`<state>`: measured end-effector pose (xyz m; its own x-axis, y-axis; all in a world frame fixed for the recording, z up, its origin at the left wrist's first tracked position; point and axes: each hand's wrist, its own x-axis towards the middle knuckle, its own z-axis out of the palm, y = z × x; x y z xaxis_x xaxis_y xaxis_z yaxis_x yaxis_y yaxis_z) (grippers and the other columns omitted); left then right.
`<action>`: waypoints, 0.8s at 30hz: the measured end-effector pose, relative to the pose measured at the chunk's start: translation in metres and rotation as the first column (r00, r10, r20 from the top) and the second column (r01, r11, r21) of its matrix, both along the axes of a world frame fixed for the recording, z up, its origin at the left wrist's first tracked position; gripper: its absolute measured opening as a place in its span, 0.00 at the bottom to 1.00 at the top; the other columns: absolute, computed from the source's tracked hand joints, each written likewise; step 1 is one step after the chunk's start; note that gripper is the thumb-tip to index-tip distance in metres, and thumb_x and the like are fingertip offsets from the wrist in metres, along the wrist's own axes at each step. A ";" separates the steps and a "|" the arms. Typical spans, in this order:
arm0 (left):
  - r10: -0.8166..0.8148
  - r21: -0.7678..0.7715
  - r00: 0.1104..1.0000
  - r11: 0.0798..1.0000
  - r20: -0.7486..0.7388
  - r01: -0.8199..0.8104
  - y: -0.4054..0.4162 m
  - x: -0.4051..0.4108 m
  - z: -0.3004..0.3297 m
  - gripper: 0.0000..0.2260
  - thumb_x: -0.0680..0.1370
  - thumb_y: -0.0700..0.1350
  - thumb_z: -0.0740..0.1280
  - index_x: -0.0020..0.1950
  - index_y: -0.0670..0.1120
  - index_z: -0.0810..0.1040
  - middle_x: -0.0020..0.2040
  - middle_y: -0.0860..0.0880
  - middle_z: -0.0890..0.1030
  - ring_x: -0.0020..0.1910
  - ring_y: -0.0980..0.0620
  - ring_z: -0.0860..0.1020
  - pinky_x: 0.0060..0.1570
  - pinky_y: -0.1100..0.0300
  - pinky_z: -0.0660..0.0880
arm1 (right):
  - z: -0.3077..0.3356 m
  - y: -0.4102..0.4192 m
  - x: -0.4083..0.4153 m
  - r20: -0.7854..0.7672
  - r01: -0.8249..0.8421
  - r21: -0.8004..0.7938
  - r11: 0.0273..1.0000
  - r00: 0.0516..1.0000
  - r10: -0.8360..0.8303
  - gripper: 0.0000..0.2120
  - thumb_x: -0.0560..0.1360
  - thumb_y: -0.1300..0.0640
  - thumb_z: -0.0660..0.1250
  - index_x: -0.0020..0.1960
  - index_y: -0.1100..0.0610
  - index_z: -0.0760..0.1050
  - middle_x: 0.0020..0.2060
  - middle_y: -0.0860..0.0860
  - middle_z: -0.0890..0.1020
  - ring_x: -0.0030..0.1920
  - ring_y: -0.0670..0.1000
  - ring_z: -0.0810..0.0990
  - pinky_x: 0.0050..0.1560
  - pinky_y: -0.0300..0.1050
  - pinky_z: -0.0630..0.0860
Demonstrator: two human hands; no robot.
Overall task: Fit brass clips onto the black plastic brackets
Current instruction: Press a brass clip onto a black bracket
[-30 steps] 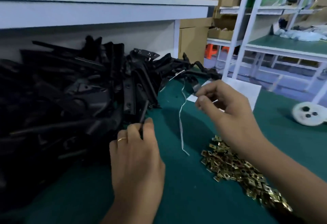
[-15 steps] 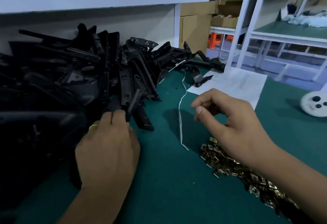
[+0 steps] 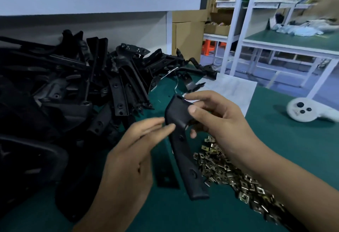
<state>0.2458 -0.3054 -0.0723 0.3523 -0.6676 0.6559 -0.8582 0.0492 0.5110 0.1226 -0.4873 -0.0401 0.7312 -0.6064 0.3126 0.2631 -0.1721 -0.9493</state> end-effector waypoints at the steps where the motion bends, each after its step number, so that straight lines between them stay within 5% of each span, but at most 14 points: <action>1: -0.005 -0.016 0.995 1.000 -0.098 0.004 0.000 0.002 0.000 0.23 0.82 0.30 0.64 0.69 0.54 0.81 0.70 0.60 0.77 0.70 0.59 0.74 0.68 0.65 0.71 | 0.000 0.000 0.000 -0.008 0.047 0.002 0.999 0.999 -0.047 0.10 0.80 0.61 0.71 0.60 0.59 0.80 0.43 0.60 0.81 0.38 0.59 0.85 0.46 0.55 0.83; 3: -0.005 0.012 0.977 1.000 -0.213 0.007 0.000 0.003 -0.002 0.17 0.86 0.46 0.62 0.73 0.59 0.77 0.70 0.64 0.75 0.70 0.60 0.75 0.65 0.58 0.75 | -0.002 0.002 0.001 -0.011 0.090 0.063 0.994 0.996 -0.089 0.08 0.78 0.64 0.72 0.57 0.62 0.79 0.42 0.59 0.82 0.40 0.62 0.87 0.52 0.56 0.85; 6: 0.069 0.263 0.987 0.964 -0.144 -0.029 -0.005 -0.002 -0.001 0.31 0.78 0.70 0.56 0.81 0.69 0.54 0.73 0.77 0.62 0.71 0.71 0.66 0.67 0.62 0.72 | -0.002 0.009 0.000 -0.027 0.052 0.110 0.993 0.998 -0.050 0.08 0.76 0.66 0.75 0.50 0.64 0.76 0.38 0.57 0.81 0.40 0.59 0.87 0.52 0.56 0.86; 10: 0.191 0.346 0.982 0.920 0.010 -0.183 -0.010 -0.011 -0.005 0.42 0.78 0.66 0.59 0.79 0.65 0.30 0.68 0.69 0.61 0.58 0.62 0.73 0.46 0.66 0.71 | 0.007 0.006 -0.005 -0.046 -0.107 0.043 0.993 0.993 0.109 0.07 0.81 0.60 0.70 0.48 0.64 0.77 0.40 0.63 0.82 0.42 0.57 0.85 0.49 0.47 0.85; 12: 0.265 0.325 0.964 0.912 -0.001 -0.251 -0.009 -0.009 -0.007 0.41 0.80 0.60 0.61 0.81 0.63 0.33 0.64 0.68 0.62 0.50 0.64 0.73 0.39 0.69 0.70 | 0.011 -0.008 -0.012 -0.221 -0.065 -0.240 0.969 0.975 0.011 0.10 0.83 0.54 0.68 0.48 0.59 0.81 0.41 0.56 0.87 0.44 0.50 0.86 0.47 0.40 0.82; 15: 0.336 0.330 0.941 0.894 -0.042 -0.305 -0.009 -0.006 -0.009 0.39 0.80 0.53 0.64 0.84 0.60 0.44 0.62 0.68 0.64 0.46 0.64 0.67 0.39 0.75 0.66 | 0.011 -0.033 -0.020 -0.554 -0.207 -0.671 0.712 0.779 -0.295 0.07 0.78 0.46 0.73 0.45 0.47 0.84 0.41 0.44 0.85 0.43 0.43 0.82 0.48 0.48 0.80; 18: 0.348 0.349 0.935 0.887 -0.071 -0.304 -0.009 -0.007 -0.009 0.37 0.78 0.51 0.63 0.83 0.62 0.49 0.63 0.67 0.66 0.46 0.64 0.68 0.40 0.76 0.65 | 0.010 -0.043 -0.025 -0.666 -0.358 -0.692 0.627 0.652 -0.362 0.09 0.72 0.40 0.77 0.46 0.43 0.84 0.42 0.40 0.82 0.45 0.39 0.79 0.46 0.39 0.75; 24: 0.342 0.382 0.939 0.873 -0.037 -0.303 -0.009 -0.010 -0.009 0.35 0.78 0.53 0.61 0.82 0.62 0.47 0.65 0.66 0.66 0.45 0.64 0.70 0.41 0.72 0.65 | 0.010 -0.039 -0.026 -0.652 -0.398 -0.711 0.580 0.682 -0.331 0.07 0.72 0.42 0.78 0.42 0.40 0.81 0.44 0.39 0.79 0.47 0.39 0.77 0.47 0.37 0.74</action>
<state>0.2362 -0.3148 -0.0808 0.6403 -0.6900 0.3375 -0.7371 -0.4283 0.5228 0.0968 -0.5266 -0.0298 0.9318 -0.3611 0.0362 -0.3347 -0.8936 -0.2992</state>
